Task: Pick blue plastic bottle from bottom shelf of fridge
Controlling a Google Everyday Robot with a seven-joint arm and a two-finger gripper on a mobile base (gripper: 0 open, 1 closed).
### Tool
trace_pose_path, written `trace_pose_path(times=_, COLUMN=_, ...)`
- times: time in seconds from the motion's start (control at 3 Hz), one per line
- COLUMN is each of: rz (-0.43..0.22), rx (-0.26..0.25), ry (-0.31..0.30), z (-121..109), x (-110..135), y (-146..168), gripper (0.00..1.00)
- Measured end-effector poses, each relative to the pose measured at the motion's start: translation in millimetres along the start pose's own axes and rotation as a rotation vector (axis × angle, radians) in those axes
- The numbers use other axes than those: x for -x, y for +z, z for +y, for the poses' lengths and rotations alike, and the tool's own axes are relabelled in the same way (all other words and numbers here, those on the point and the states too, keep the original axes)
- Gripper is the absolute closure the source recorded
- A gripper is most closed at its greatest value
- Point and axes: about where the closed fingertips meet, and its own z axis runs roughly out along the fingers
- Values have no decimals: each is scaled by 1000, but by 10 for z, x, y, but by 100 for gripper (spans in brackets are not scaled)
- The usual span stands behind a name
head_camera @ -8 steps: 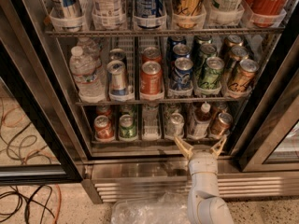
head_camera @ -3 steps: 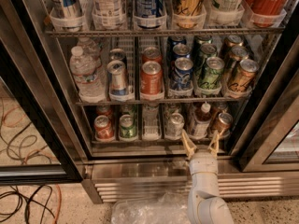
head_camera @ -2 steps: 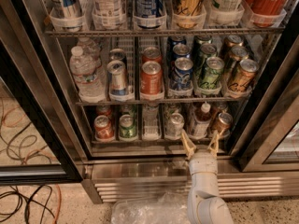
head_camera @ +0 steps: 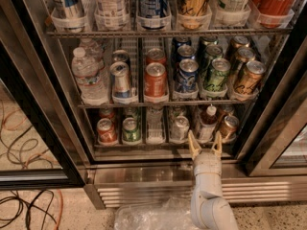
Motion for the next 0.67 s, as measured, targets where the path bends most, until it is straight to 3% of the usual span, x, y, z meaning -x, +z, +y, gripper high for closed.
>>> trace_pose_path(times=0.67, rz=0, rx=-20, ry=4, z=-16, x=-18, y=294, gripper=31)
